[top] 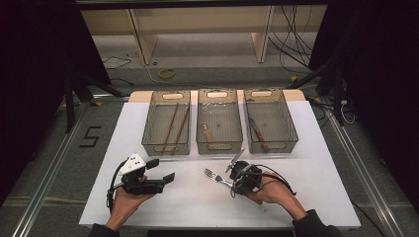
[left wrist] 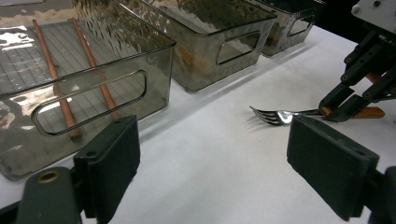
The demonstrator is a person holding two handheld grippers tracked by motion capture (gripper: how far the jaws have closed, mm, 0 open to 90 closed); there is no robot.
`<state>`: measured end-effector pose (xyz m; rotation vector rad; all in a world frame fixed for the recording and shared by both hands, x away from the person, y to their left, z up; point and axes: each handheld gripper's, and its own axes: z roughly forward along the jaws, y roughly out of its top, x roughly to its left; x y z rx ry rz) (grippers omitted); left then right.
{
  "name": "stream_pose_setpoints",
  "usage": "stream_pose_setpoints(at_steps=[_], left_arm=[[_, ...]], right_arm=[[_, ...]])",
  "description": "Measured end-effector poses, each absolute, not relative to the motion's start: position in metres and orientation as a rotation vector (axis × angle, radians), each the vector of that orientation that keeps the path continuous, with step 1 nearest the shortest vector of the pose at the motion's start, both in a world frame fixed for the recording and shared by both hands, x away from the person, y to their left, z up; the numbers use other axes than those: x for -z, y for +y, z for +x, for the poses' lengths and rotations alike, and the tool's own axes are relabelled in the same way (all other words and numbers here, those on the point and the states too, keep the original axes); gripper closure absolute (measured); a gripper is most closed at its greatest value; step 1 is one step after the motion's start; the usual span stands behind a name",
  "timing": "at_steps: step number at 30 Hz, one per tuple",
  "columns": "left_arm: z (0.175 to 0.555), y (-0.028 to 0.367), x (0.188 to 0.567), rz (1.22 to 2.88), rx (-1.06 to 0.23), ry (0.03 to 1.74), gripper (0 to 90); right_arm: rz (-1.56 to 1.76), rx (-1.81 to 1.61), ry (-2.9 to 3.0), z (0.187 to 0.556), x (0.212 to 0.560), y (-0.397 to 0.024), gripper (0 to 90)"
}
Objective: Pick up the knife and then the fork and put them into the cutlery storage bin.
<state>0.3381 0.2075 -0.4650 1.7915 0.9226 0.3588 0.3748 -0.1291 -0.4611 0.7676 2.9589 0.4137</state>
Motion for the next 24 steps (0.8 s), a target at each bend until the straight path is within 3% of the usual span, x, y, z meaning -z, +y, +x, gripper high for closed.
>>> stream_pose_setpoints(at_steps=[24], left_arm=[[0.338,0.208,0.465,1.791,-0.357,0.922,16.9]], right_arm=[[0.777,-0.505,2.915,0.376,0.445,-0.137,78.1]])
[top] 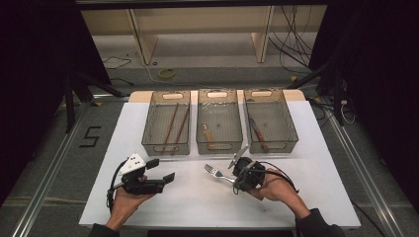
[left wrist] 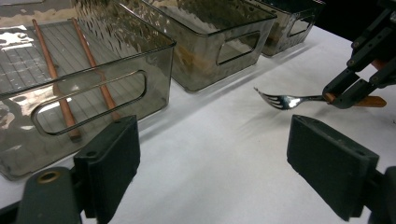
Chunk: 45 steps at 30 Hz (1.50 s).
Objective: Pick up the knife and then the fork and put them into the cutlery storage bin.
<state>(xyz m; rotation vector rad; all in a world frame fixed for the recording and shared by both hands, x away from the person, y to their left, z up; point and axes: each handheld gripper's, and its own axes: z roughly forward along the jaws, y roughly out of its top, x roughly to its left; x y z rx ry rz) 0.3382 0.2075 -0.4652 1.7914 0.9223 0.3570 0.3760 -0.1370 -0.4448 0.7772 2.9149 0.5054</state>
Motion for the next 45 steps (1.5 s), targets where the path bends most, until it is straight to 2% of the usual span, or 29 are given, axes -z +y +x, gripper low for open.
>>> stream_pose_setpoints(at_steps=[45], left_arm=[[0.339,0.207,0.466,1.788,-0.355,0.923,16.8]], right_arm=[[1.035,-1.025,2.618,0.417,0.377,-0.198,78.1]])
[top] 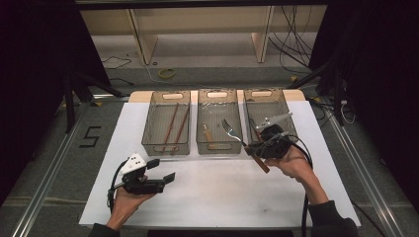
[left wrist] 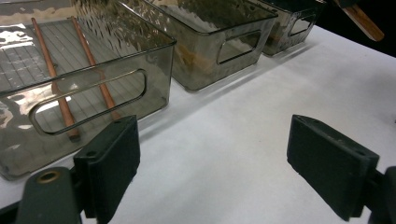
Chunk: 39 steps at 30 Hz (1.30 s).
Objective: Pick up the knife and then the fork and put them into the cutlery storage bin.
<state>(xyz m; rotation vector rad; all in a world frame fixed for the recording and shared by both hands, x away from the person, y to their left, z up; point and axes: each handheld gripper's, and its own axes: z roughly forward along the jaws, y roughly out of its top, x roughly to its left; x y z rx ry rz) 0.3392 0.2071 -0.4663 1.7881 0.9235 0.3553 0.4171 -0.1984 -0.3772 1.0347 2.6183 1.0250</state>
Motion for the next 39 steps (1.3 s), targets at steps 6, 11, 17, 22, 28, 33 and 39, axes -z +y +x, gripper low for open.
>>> stream_pose_setpoints(at_steps=[6,11,17,22,28,33,39], left_arm=[[0.340,0.207,0.467,1.784,-0.355,0.925,16.8],[0.340,0.207,0.467,1.782,-0.354,0.927,16.8],[0.340,0.207,0.467,1.781,-0.355,0.926,16.8],[0.340,0.207,0.467,1.778,-0.354,0.928,16.8],[0.340,0.207,0.467,1.780,-0.354,0.926,16.8],[0.340,0.207,0.467,1.780,-0.356,0.926,16.8],[0.340,0.207,0.467,1.779,-0.355,0.926,16.8]], right_arm=[[1.071,-1.058,2.564,0.426,0.369,-0.210,78.2],[1.112,-1.067,2.531,0.434,0.366,-0.220,78.2],[1.152,-1.061,2.507,0.445,0.365,-0.228,78.1],[1.185,-1.052,2.485,0.456,0.362,-0.232,78.1],[1.230,-1.036,2.456,0.470,0.358,-0.237,78.1],[1.258,-1.024,2.435,0.479,0.355,-0.241,78.1],[1.292,-1.005,2.416,0.489,0.353,-0.243,78.1]])
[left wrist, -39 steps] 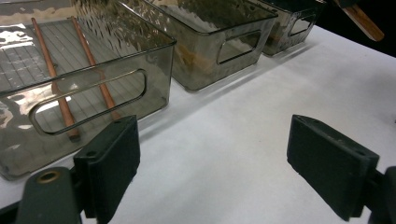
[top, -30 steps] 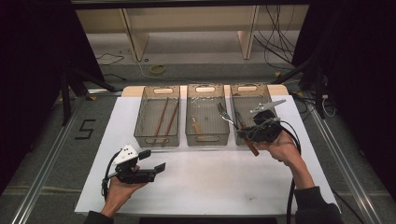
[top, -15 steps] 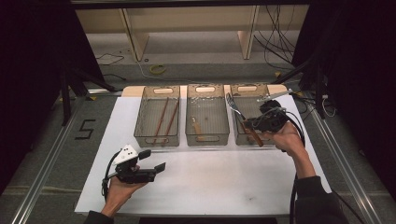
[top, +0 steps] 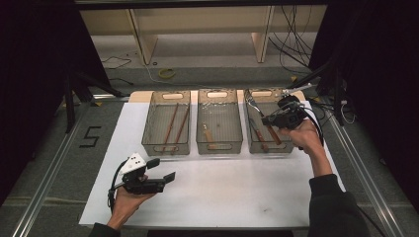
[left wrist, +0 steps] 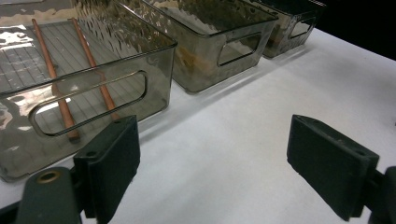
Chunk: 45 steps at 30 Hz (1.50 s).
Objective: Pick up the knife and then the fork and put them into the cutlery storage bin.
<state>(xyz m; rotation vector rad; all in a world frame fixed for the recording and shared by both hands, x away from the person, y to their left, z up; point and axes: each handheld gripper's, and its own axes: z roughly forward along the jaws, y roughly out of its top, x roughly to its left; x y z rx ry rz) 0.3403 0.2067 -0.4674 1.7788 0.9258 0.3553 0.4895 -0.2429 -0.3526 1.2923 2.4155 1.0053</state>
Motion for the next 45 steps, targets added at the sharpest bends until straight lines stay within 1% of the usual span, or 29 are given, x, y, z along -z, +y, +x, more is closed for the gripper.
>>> stream_pose_setpoints(at_steps=[24,45], left_arm=[[0.340,0.207,0.467,1.782,-0.355,0.924,16.8],[0.340,0.207,0.467,1.783,-0.356,0.922,16.8]], right_arm=[[1.418,-0.914,2.355,0.526,0.350,-0.246,78.1],[1.485,-0.836,2.351,0.538,0.367,-0.245,78.1]])
